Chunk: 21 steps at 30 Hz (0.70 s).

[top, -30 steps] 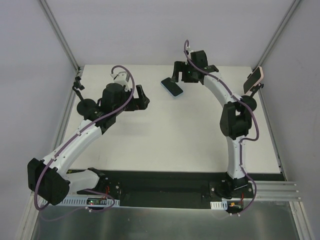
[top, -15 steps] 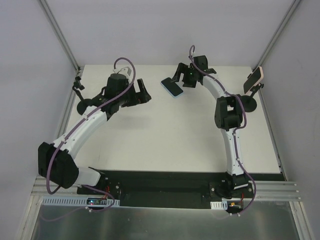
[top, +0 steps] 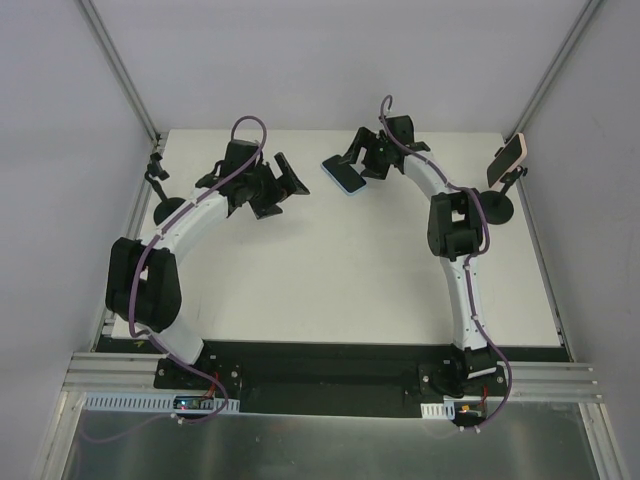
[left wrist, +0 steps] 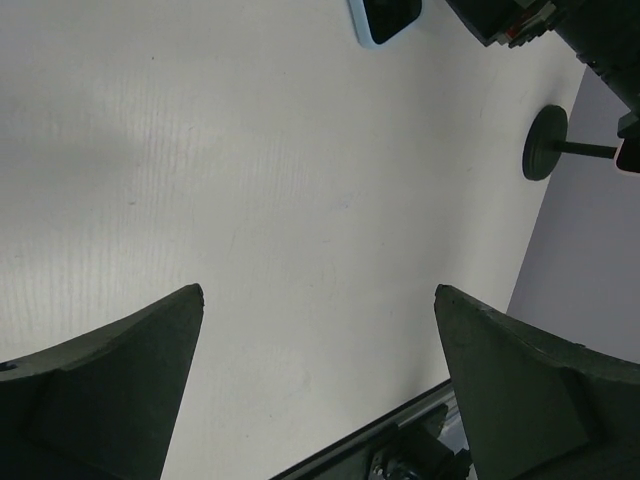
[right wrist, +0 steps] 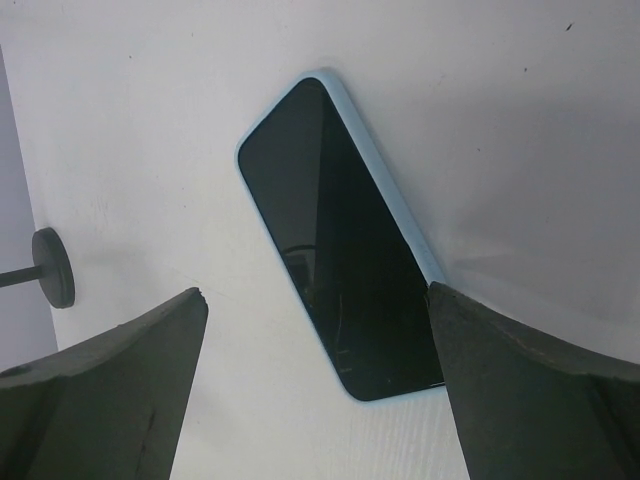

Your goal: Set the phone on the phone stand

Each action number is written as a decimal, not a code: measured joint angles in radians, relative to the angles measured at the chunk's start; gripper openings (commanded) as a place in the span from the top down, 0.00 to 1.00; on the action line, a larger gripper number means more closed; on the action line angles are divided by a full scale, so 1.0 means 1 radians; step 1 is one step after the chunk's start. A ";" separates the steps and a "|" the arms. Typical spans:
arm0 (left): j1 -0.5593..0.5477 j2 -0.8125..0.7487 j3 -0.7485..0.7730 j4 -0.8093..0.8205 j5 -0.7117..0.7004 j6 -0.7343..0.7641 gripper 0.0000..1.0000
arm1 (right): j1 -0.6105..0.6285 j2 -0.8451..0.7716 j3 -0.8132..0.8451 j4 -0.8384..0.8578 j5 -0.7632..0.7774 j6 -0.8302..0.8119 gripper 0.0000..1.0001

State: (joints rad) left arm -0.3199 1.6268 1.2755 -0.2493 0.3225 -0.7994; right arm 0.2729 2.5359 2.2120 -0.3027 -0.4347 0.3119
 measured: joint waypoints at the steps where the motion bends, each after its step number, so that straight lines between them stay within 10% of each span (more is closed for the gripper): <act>1: 0.001 0.002 -0.006 0.001 0.006 -0.008 0.02 | 0.001 0.000 -0.002 0.004 -0.001 0.002 0.07; 21: 0.047 -0.005 -0.075 0.005 -0.121 -0.026 0.07 | 0.102 -0.274 -0.569 0.299 -0.113 0.088 0.09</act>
State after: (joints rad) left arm -0.2733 1.6218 1.2007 -0.2447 0.2020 -0.8249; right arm 0.3752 2.2616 1.6432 -0.0036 -0.5472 0.4000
